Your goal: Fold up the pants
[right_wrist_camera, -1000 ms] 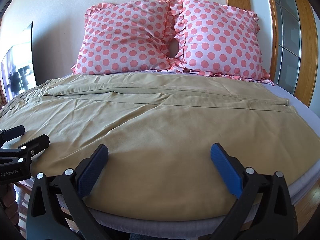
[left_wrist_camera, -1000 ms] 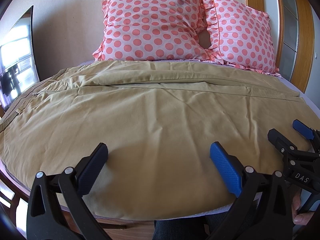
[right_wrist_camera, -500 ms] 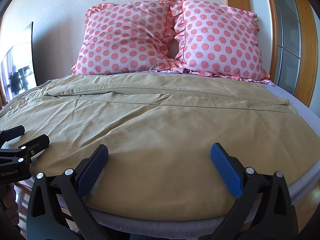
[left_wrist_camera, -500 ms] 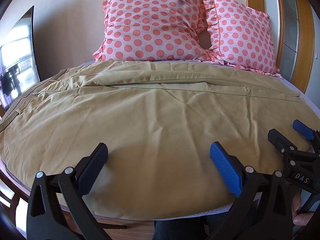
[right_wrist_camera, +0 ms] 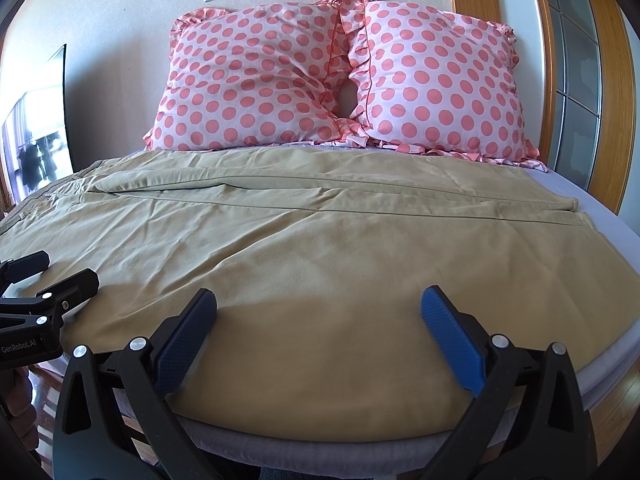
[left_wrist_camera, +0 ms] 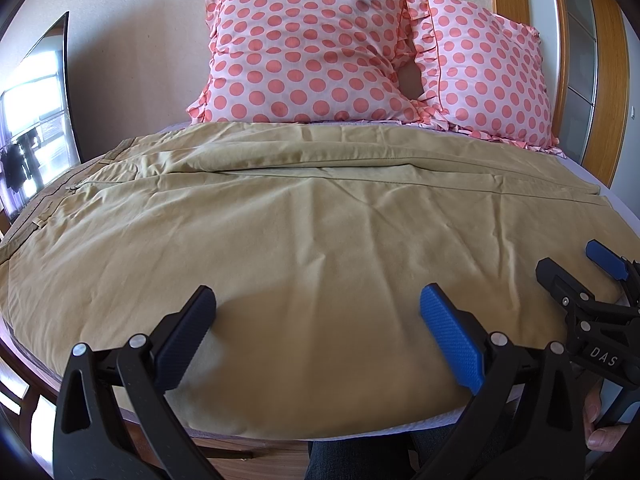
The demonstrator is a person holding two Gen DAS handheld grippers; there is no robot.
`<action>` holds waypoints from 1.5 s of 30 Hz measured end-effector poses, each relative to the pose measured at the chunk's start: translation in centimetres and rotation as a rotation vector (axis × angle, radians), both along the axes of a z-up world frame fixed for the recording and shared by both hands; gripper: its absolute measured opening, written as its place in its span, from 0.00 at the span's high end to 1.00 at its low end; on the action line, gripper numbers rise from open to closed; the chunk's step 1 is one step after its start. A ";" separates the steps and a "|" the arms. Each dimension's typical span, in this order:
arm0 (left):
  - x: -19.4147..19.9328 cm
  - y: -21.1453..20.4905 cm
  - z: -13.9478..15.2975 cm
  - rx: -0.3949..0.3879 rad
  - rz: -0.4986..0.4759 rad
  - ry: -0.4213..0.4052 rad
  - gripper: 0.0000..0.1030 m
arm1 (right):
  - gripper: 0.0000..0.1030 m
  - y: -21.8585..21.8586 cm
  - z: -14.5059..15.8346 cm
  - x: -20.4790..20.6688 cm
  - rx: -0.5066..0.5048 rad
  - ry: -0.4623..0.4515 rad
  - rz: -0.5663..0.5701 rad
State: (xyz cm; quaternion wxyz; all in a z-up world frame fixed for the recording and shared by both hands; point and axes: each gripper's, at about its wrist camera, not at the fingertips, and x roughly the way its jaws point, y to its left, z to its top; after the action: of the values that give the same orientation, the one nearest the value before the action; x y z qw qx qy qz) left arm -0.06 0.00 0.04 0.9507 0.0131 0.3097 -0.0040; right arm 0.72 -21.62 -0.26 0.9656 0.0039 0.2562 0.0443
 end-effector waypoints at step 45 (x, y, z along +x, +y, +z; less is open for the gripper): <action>10.9 9.0 7.2 -0.140 0.149 -0.073 0.02 | 0.27 -23.4 5.5 27.1 0.281 0.371 -0.603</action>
State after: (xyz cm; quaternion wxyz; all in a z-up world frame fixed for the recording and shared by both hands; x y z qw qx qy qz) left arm 10.83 9.03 7.25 0.9577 -0.0762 0.2738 0.0455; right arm 27.86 -45.01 5.29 0.8625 0.2196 0.4053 -0.2087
